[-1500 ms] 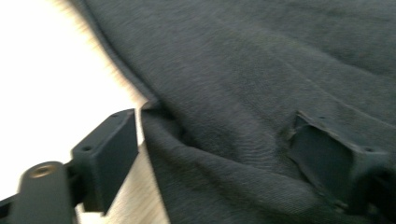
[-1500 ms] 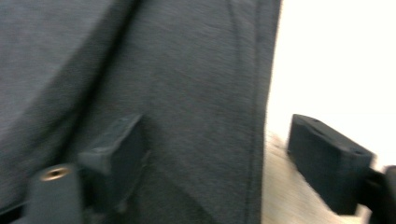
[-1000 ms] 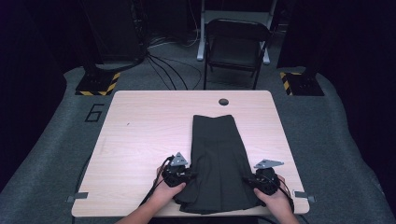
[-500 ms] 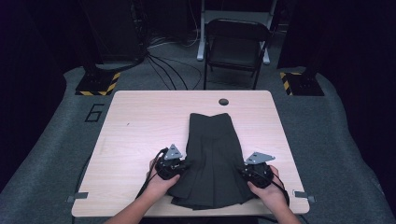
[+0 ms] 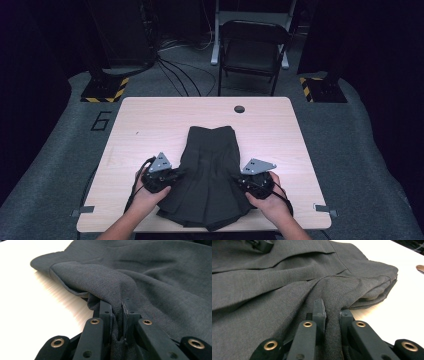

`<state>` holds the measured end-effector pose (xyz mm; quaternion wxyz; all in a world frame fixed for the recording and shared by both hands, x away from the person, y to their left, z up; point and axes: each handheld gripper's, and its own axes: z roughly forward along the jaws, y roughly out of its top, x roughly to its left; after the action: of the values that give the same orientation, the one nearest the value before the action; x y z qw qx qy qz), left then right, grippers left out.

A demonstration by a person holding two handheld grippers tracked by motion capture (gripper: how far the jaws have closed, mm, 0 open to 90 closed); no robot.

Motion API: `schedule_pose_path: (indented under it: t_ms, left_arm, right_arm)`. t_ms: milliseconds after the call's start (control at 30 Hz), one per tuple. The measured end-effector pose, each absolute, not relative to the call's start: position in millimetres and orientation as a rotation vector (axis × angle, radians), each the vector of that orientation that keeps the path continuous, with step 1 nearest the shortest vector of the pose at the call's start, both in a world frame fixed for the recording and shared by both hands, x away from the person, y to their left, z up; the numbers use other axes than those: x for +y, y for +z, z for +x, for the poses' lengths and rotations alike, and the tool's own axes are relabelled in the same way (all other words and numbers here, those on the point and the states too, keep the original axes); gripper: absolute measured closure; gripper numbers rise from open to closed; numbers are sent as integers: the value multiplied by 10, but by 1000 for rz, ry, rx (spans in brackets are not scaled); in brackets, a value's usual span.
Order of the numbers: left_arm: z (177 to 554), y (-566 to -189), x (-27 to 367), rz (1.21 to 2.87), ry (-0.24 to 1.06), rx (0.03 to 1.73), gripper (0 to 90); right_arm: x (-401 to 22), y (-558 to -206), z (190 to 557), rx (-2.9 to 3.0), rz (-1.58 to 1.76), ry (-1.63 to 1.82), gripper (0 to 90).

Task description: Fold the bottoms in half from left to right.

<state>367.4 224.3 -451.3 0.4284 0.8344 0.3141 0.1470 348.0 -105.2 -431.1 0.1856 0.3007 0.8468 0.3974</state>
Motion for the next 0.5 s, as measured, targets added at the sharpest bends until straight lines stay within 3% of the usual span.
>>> schedule_pose_path:
  t_ms: [267, 500]
  left_arm:
    - [3521, -4574, 2462, 2106, 360, 811, 805]
    - [3511, -4819, 2522, 2142, 269, 883, 789]
  right_arm:
    - [-955, -4339, 3323, 2452, 824, 1157, 799]
    - [-952, -4660, 3309, 2536, 905, 1098, 775]
